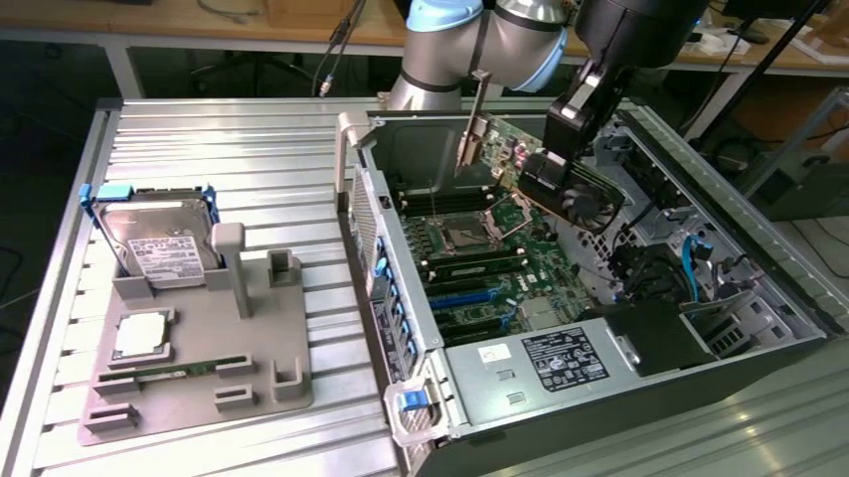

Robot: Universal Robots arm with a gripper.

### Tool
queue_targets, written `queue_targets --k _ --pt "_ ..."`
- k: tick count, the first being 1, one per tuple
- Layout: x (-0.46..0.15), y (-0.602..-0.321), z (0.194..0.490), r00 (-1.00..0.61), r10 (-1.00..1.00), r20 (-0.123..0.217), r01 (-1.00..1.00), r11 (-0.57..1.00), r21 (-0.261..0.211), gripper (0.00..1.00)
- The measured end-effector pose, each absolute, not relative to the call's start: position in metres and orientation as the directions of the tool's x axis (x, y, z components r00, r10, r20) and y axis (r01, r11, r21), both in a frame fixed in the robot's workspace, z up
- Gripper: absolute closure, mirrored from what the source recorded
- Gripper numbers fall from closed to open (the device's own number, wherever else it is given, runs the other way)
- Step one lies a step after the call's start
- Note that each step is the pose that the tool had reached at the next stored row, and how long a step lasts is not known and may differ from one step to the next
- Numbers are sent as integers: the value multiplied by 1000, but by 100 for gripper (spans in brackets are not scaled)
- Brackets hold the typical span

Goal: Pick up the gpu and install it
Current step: 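Insert the gpu into the slot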

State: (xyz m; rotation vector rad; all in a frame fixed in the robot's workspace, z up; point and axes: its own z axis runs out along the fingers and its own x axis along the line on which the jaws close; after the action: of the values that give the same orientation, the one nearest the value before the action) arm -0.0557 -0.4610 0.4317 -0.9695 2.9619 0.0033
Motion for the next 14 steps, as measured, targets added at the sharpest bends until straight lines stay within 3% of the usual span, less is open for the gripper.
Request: queue_targets --k 14 --pt "-56 -461 432 -775 -632 -24 -632 775 -6 73"
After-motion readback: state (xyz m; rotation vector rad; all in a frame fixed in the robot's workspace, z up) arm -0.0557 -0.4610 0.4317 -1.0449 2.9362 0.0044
